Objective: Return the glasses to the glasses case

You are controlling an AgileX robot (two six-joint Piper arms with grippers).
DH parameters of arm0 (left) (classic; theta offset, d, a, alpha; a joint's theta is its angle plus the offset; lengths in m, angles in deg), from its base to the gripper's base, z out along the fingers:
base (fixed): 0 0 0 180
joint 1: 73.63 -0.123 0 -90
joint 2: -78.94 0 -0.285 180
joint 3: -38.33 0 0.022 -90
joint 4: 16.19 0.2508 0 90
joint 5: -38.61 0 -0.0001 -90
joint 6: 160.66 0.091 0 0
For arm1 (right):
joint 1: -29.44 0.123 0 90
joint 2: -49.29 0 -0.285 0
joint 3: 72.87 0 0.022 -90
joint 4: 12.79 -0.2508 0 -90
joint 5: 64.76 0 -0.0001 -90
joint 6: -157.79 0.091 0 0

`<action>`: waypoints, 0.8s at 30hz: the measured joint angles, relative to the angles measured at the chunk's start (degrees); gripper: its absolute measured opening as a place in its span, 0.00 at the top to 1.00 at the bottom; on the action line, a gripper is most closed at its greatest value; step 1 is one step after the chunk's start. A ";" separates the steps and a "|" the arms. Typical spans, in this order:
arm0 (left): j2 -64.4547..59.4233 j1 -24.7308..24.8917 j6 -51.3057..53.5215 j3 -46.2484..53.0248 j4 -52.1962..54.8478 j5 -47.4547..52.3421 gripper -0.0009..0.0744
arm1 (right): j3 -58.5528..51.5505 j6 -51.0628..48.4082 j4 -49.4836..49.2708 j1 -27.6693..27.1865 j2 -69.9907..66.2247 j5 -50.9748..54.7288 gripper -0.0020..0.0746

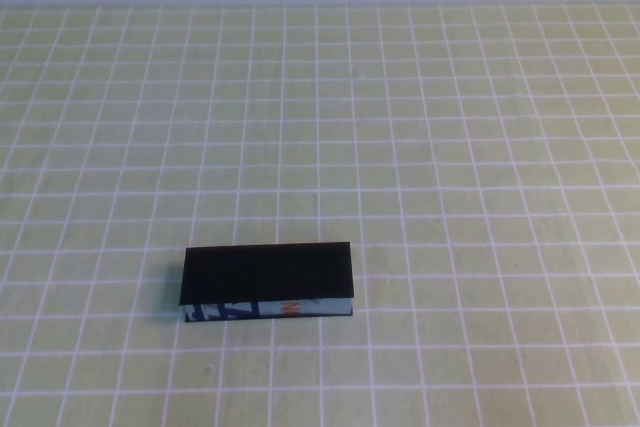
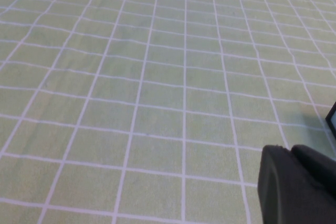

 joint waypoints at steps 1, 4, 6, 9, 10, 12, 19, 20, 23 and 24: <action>0.00 0.00 0.00 0.00 0.00 0.00 0.99 | 0.00 0.00 0.00 -1.99 0.27 0.13 1.00; 0.00 0.00 0.00 0.00 0.00 0.00 0.99 | -0.11 0.00 0.00 -6.69 1.78 0.53 1.00; 0.00 0.00 0.00 0.00 0.00 0.00 0.99 | -0.53 0.00 0.00 -9.27 2.93 0.35 1.00; 0.00 0.00 0.00 0.00 0.00 0.00 0.99 | -2.67 0.00 0.00 -12.85 4.57 -1.66 1.00; 0.00 0.00 0.00 0.00 0.00 0.00 0.99 | -3.79 0.00 0.00 -13.76 4.71 -3.04 1.00; 0.00 0.00 0.00 0.00 0.00 0.00 0.99 | -6.69 0.00 0.00 -14.98 4.84 -5.87 1.00; 0.00 0.00 0.00 0.00 0.00 0.00 0.99 | -17.03 0.00 -0.61 -16.61 4.96 -12.18 1.00; 0.00 0.00 0.00 0.00 0.00 0.00 0.99 | -17.78 0.00 -1.08 -16.87 4.96 -12.31 1.00; 0.00 0.00 0.00 0.00 0.00 0.00 0.99 | -18.27 0.00 -2.34 -17.37 5.06 -11.88 1.00; 0.00 0.00 0.00 0.00 0.00 0.00 0.99 | -18.27 0.00 -2.41 -17.47 5.06 -11.65 1.00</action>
